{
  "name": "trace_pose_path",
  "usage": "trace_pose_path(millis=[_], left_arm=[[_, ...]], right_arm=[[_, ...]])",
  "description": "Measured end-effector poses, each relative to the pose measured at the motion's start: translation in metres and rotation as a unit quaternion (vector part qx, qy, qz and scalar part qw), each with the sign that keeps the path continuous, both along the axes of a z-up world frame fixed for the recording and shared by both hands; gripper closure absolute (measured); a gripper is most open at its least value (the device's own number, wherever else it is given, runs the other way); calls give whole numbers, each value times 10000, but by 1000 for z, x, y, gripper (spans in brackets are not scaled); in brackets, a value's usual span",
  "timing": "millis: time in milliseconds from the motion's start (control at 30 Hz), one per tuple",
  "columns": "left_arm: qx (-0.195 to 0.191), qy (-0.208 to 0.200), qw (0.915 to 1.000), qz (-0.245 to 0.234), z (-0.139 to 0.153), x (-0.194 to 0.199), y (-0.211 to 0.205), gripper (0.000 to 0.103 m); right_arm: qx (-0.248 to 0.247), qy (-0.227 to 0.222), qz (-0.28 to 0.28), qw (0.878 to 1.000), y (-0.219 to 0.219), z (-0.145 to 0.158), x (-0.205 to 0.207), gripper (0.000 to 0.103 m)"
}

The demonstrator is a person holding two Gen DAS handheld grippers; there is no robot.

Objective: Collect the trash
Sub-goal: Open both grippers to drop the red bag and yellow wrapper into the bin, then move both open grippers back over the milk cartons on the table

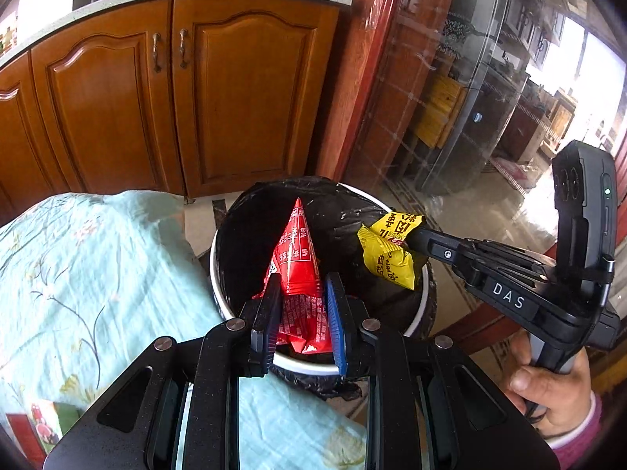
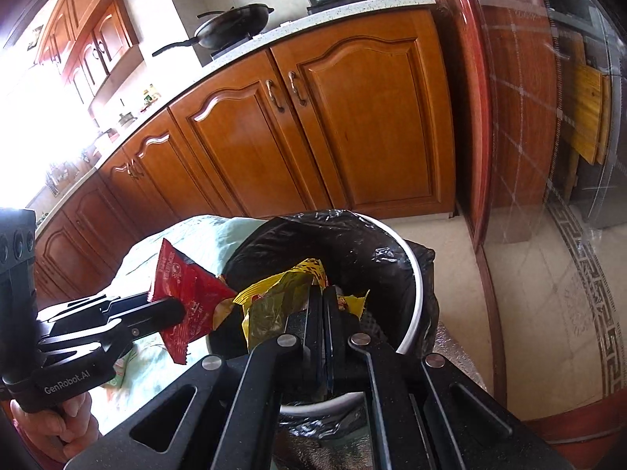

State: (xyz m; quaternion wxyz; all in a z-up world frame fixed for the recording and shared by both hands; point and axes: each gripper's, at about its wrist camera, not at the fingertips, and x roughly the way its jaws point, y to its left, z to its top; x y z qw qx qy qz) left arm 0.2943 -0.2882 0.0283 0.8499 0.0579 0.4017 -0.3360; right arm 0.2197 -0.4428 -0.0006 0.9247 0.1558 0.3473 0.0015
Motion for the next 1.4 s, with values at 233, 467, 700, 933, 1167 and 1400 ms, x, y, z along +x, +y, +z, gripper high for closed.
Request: trace_pose_path(millis=[233,467,700,933,1167,1400], left_arm=[[169,116,9998,-34,-14,6,-14,83],[279,182,9994,-100,-18,10,-25,78],[214,163,9996,-28,-15,5,-16,68],[-15,116,9999,88,-11,-8,3,61],[-252,153,9993,244,-7,-14,20,61],[-472,16,9959,773,-11,-47,74,57]], right_arm=[[-69,231,0,9997,-7,-11,13,103],[-38,371,-5,9993,-12,-20,22,102],[56,371,11,9993,-14,-19,25,87],[192,96,-49,9998,-10,-8,9,80],[344,-221,-231,9989,-5,5,-16,73],[438,-388,-185,9981,11,11,-38,58]])
